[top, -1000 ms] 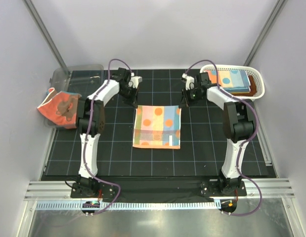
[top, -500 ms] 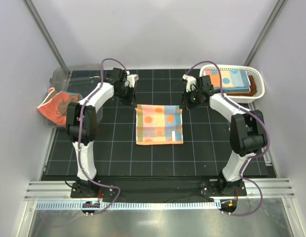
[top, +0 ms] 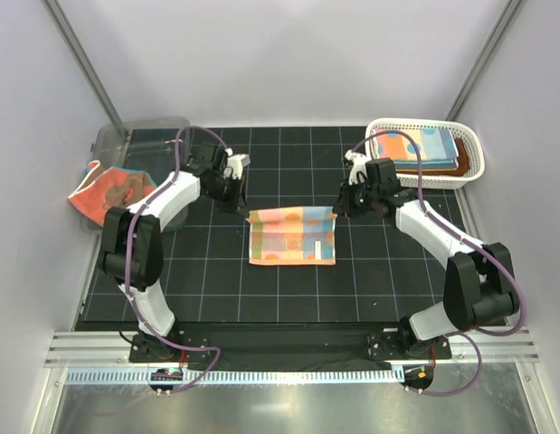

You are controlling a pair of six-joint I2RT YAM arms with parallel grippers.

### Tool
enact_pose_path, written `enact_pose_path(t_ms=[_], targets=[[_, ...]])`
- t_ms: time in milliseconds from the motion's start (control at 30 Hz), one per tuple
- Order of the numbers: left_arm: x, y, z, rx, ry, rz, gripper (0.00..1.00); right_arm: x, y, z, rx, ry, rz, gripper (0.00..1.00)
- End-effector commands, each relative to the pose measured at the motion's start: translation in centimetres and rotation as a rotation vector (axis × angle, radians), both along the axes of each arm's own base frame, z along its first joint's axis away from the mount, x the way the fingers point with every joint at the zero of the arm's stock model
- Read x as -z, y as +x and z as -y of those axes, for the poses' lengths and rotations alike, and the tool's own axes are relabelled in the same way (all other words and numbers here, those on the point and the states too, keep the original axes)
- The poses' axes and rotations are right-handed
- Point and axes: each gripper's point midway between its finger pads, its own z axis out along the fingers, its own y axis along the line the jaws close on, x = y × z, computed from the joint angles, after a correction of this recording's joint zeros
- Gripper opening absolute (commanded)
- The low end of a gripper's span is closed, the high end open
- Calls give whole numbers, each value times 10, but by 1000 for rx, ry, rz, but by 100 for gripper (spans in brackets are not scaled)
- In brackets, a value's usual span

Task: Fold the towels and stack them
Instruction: Fold the towel

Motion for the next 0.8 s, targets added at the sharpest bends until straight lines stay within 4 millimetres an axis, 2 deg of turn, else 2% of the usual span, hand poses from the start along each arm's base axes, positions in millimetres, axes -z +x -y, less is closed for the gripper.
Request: enact_pose_path(t_ms=[0,200,367,533,767], targets=[[-12,-16,1,-16,-29,25,0,-5,-8,-3,48,12,16,1],[-8,-38,5,-26,-15,-5,0,1,-33,-5,94,29,-8,1],[6,-58,6,-8,8,-70,0,26,-50,4,149,-7,-100,1],[15,-74,8,7,40,-108,0,40,-61,1,154,6,-163,1],[25,-87,7,17,96,-125,0,39,-71,2,162,21,-169,1]])
